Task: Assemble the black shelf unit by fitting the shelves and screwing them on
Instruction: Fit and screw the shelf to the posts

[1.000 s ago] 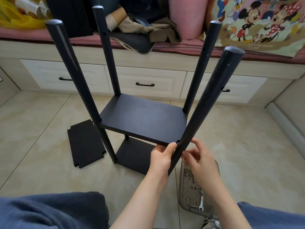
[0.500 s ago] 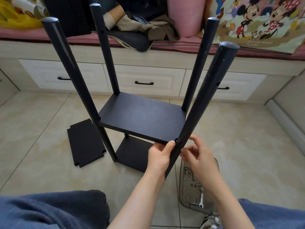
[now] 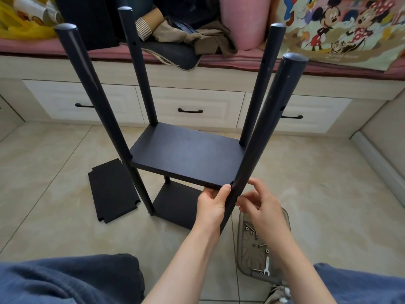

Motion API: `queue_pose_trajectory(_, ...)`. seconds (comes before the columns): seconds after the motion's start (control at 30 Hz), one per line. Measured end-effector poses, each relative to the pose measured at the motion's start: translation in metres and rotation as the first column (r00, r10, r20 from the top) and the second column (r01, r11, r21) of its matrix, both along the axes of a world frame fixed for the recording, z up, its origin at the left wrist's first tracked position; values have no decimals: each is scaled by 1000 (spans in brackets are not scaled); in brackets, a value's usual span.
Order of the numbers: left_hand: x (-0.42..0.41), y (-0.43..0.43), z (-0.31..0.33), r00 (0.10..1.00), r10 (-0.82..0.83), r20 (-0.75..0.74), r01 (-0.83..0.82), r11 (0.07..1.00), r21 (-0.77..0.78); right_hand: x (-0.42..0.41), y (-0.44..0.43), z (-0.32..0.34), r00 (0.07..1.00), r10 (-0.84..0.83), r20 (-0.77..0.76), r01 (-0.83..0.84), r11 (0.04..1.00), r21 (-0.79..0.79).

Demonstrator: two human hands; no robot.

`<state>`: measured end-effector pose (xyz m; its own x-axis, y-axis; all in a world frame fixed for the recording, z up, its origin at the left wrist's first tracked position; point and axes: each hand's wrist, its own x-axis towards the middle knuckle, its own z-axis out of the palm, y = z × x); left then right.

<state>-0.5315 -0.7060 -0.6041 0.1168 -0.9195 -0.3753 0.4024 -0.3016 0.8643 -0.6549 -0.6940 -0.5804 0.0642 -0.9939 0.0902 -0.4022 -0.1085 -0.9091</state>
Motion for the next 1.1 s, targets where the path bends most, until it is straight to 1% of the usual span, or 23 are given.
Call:
queue_pose_trajectory(0.1, -2, 3, 1, 1000, 17, -4, -17, 1000, 8, 0, -3, -1, 1000, -11, -12, 11, 1000, 5)
queue_pose_trajectory(0.23, 0, 5, 1, 1000, 19, 6, -19, 1000, 14, -1, -7, -2, 995, -40, -93, 37, 999, -29)
queue_pose_trajectory(0.3, 1, 7, 2, 1000, 5, 8, -5, 1000, 12, -5, -10, -1, 993, -38, -112, 38, 999, -10)
queue_pose_trajectory(0.33, 2, 8, 4, 1000, -2, 4, 2, 1000, 15, -7, -13, -1, 997, -9, -83, 11, 1000, 26)
queue_pose_trajectory(0.4, 4, 10, 8, 999, -15, 31, 14, 1000, 20, -12, -18, -1, 995, 90, 48, -95, 990, 108)
queue_pose_trajectory(0.43, 4, 11, 9, 997, -10, 80, 8, 1000, 20, -14, -19, -1, 987, 129, 100, -142, 980, 136)
queue_pose_trajectory(0.47, 4, 13, 10, 986, 13, 167, -16, 1000, 14, -15, -21, 0, 981, 145, 132, -165, 975, 152)
queue_pose_trajectory(0.5, 5, 16, 11, 952, 61, 300, -62, 998, -8, -15, -22, 1, 978, 147, 147, -170, 972, 160)
queue_pose_trajectory(0.53, 5, 19, 11, 884, 120, 453, -105, 993, -58, -16, -23, 1, 978, 145, 152, -169, 972, 164)
queue_pose_trajectory(0.57, 6, 22, 10, 795, 173, 581, -122, 984, -126, -16, -25, 1, 978, 144, 152, -170, 970, 174)
queue_pose_trajectory(0.63, 6, 29, 12, 637, 275, 720, -83, 953, -291, -17, -27, -1, 976, 151, 155, -181, 962, 204)
queue_pose_trajectory(0.7, 9, 28, 15, 467, 389, 794, 46, 886, -461, -19, -30, -1, 974, 162, 155, -195, 955, 225)
queue_pose_trajectory(0.73, 12, 25, 15, 388, 409, 826, 147, 857, -493, -20, -31, -1, 972, 171, 161, -206, 952, 228)
queue_pose_trajectory(0.77, 14, 22, 14, 336, 388, 858, 252, 841, -479, -21, -31, 0, 968, 181, 176, -219, 949, 228)
queue_pose_trajectory(0.8, 15, 20, 15, 311, 334, 890, 339, 836, -432, -21, -31, 0, 963, 189, 194, -231, 946, 226)
queue_pose_trajectory(0.87, 18, 16, 17, 316, 243, 917, 435, 822, -368, -22, -29, 3, 957, 192, 218, -240, 946, 218)
queue_pose_trajectory(0.97, 24, 9, 19, 310, 233, 922, 489, 793, -364, -23, -28, 6, 955, 178, 238, -233, 946, 225)
queue_pose_trajectory(1.1, 31, 0, 22, 301, 210, 930, 538, 768, -347, -24, -27, 10, 954, 166, 250, -236, 930, 283)
